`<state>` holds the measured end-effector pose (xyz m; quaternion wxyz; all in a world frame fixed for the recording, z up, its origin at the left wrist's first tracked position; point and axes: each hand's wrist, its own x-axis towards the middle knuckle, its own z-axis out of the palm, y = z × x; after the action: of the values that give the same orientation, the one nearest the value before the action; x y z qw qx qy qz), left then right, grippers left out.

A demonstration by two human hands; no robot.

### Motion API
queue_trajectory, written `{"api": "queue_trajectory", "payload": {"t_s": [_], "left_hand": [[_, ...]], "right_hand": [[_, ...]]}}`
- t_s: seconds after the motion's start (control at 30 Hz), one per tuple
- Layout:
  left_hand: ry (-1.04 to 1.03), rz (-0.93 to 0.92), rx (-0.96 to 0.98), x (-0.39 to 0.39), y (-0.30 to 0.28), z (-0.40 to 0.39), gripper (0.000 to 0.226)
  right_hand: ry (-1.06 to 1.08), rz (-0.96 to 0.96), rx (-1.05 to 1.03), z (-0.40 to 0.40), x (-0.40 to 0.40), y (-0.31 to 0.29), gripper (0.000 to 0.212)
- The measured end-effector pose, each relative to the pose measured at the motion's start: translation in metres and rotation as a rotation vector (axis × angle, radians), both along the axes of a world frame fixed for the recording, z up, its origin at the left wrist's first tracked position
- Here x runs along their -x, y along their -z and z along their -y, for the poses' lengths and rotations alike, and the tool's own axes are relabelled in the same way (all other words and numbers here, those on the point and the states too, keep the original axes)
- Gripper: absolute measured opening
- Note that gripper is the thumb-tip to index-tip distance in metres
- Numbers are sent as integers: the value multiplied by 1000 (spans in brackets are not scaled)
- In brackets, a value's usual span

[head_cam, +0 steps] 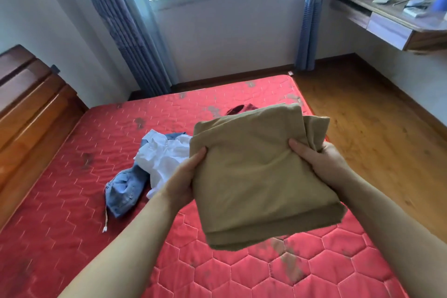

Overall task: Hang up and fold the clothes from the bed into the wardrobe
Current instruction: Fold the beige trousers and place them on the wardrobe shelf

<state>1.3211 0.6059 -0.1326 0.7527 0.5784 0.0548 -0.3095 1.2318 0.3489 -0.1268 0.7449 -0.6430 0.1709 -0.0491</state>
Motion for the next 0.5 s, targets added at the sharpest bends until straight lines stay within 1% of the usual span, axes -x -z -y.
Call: {"api": "queue_trajectory", "payload": {"t_s": [0.07, 0.1, 0.17, 0.27, 0.3, 0.33, 0.37, 0.4, 0.43, 0.47, 0.5], "left_hand": [[-43, -12, -22, 1, 3, 2, 48], [-42, -14, -28, -1, 8, -1, 52], [-25, -24, -8, -2, 4, -3, 52], [57, 38, 15, -7, -12, -4, 30], [102, 24, 29, -10, -18, -4, 30], [153, 13, -9, -8, -29, 1, 32], [218, 14, -81, -7, -37, 2, 28], [284, 49, -140, -4, -45, 2, 27], [351, 98, -194, 0, -52, 0, 28], [416, 111, -254, 1, -59, 7, 22], [493, 116, -270, 0, -62, 13, 13]], "right_hand": [[17, -8, 170, 4, -2, -5, 17], [2, -11, 210, 7, -2, -9, 18], [-60, -7, 214, 14, 0, -22, 18], [-228, 5, 174, 28, 0, -45, 17], [-297, -12, 171, 32, -3, -52, 20], [-363, -31, 182, 36, -8, -59, 22], [-429, -52, 195, 39, -13, -66, 23], [-479, -75, 220, 42, -20, -72, 25], [-528, -94, 242, 46, -27, -78, 30], [-584, -125, 263, 49, -35, -83, 40], [-636, -159, 283, 51, -41, -88, 52]]}}
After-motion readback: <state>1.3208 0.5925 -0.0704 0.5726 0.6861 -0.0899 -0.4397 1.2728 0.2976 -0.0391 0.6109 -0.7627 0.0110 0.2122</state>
